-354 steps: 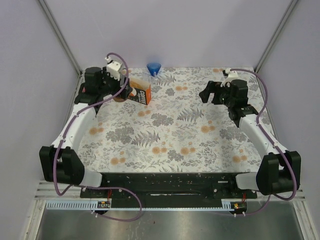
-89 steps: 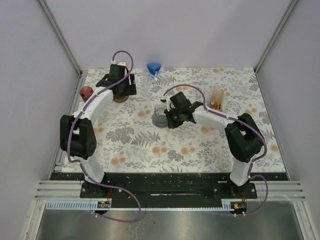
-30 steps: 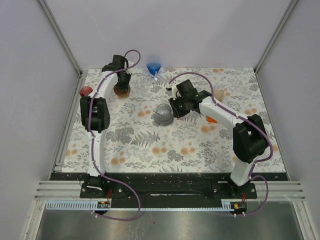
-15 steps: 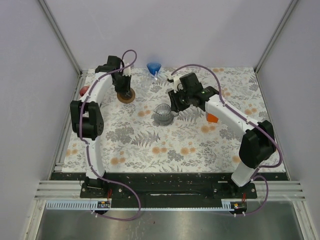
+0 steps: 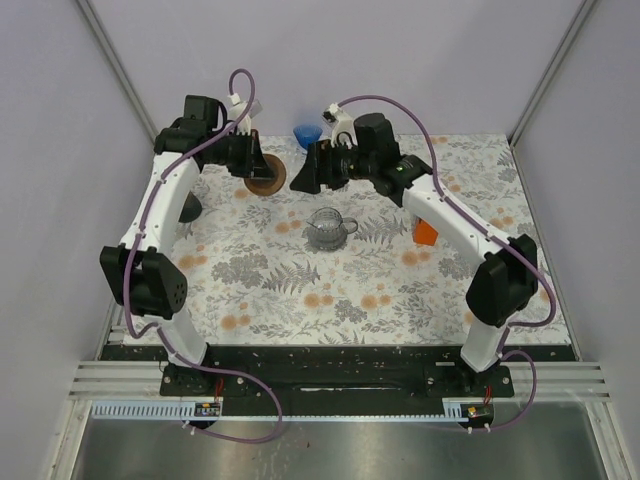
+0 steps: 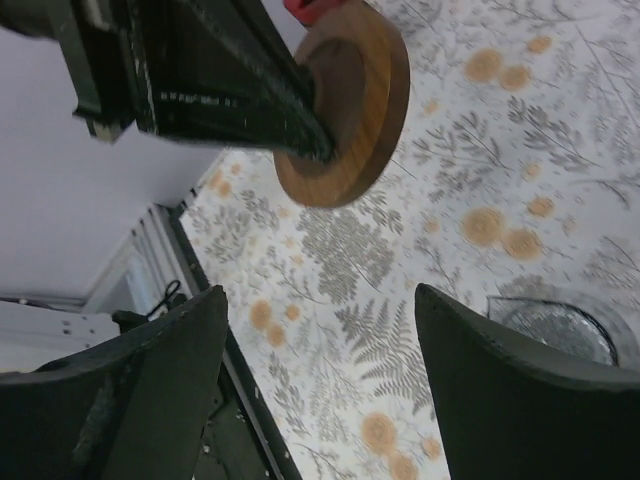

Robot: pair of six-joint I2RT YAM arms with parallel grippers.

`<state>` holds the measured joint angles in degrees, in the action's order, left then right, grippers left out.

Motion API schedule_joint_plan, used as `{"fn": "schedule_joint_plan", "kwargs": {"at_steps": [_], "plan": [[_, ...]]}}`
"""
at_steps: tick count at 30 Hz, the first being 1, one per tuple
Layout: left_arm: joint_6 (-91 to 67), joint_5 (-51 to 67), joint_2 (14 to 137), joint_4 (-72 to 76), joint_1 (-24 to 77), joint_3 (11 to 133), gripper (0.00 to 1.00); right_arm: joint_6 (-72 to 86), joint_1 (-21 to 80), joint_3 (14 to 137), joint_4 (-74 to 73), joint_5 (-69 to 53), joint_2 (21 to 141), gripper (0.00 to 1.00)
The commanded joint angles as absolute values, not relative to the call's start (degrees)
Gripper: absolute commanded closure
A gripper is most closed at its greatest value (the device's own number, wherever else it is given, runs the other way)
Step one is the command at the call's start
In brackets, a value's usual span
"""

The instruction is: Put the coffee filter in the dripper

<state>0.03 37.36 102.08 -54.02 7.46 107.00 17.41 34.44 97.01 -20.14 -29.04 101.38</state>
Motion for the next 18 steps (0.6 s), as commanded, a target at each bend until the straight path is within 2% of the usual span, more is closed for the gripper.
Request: {"fn": "schedule_joint_plan", "kwargs": {"at_steps": [1, 7, 8, 12, 15, 16, 18], "plan": [[-1.5, 44.7, 96.5, -52.9, 8.9, 105.3, 1.00, 27.6, 34.8, 101.2, -9.5, -37.4, 105.3, 0.19], [-2.7, 47.3, 93.1, -50.3, 10.5, 103.6, 1.00, 31.6, 34.8, 102.7, -6.7, -40.2, 108.8, 0.32], [-2.8, 47.5, 92.9, -50.1, 10.5, 103.5, 1.00, 32.5, 34.8, 102.7, -6.2, -40.8, 109.1, 0.37], [-2.8, 48.3, 92.9, -50.0, 11.0, 103.7, 1.00, 33.8, 34.8, 102.0, -3.5, -42.7, 109.1, 0.73], [-3.0, 47.6, 93.0, -50.0, 11.0, 104.0, 1.00, 32.9, 34.8, 101.4, -3.1, -42.6, 108.4, 0.94], [-3.1, 47.2, 92.9, -50.0, 11.0, 104.1, 1.00, 32.3, 34.7, 101.3, -3.7, -41.8, 108.0, 1.00], [-3.5, 46.8, 93.0, -50.0, 11.0, 104.5, 1.00, 29.3, 34.7, 101.3, -6.6, -39.1, 107.3, 1.00]]}}
